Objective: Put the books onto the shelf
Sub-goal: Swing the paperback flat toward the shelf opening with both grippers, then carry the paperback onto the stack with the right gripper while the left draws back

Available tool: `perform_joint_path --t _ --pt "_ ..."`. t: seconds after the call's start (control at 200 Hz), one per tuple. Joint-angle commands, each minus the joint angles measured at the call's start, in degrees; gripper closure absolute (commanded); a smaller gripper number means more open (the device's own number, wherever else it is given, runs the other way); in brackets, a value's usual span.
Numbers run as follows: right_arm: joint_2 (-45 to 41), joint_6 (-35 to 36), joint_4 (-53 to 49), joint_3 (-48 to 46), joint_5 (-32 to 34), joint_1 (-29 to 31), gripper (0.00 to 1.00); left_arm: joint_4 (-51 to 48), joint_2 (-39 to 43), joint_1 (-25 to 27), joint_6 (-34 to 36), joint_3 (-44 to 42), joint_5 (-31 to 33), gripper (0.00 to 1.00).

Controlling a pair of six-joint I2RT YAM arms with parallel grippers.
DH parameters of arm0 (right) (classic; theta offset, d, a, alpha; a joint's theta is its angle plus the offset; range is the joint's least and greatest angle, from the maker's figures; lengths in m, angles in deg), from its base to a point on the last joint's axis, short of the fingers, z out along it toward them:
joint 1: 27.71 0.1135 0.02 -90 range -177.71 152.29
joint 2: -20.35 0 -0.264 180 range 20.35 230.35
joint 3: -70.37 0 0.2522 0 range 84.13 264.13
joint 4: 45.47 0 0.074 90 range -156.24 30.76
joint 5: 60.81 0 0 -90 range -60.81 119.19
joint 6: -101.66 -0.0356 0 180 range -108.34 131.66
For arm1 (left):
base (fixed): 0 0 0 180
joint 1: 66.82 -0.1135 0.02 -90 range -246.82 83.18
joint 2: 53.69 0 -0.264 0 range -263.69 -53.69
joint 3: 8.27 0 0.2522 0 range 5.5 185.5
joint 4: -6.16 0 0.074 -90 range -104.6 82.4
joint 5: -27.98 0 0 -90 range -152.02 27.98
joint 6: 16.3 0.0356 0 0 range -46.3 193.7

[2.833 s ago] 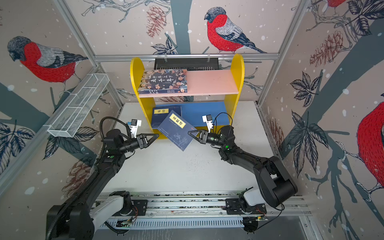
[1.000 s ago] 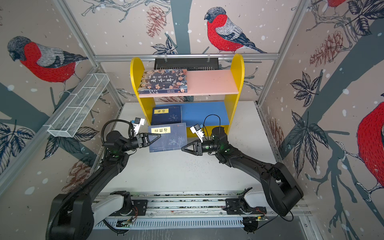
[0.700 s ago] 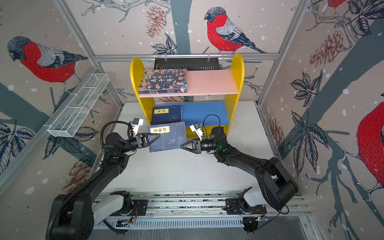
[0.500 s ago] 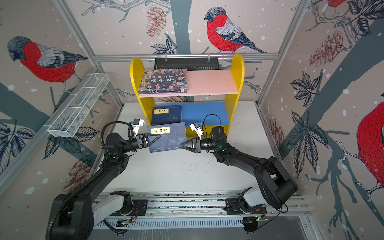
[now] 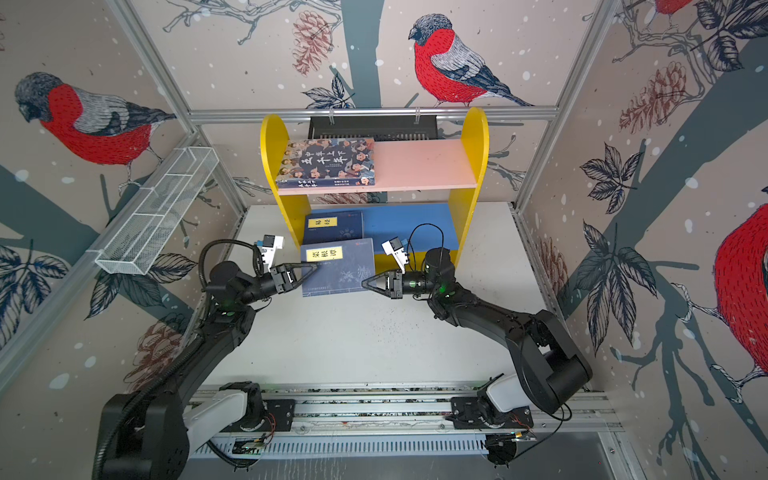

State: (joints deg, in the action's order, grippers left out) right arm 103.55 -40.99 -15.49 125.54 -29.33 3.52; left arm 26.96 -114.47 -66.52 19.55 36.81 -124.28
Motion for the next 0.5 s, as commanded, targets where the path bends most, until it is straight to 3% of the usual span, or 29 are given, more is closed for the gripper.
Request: perform_joint_path --t 0.0,0.245,0.42,0.495 --pt "0.8 3.4 -6.4 3.2 2.4 -2.5 0.99 -11.6 1.4 -1.9 9.4 2.6 3.3 0.2" --pt "5.8 0.2 -4.3 9.2 0.8 -6.3 0.99 -24.9 4.4 -2.4 21.6 6.8 5.7 0.19" --pt "11.3 -3.2 -3.6 15.1 2.0 -7.3 0.99 -26.5 4.9 -2.4 23.1 7.3 5.5 0.21" --pt "14.9 -2.3 -8.4 19.4 2.4 -7.5 0.99 -26.7 5.0 -2.3 23.3 7.3 5.4 0.21"
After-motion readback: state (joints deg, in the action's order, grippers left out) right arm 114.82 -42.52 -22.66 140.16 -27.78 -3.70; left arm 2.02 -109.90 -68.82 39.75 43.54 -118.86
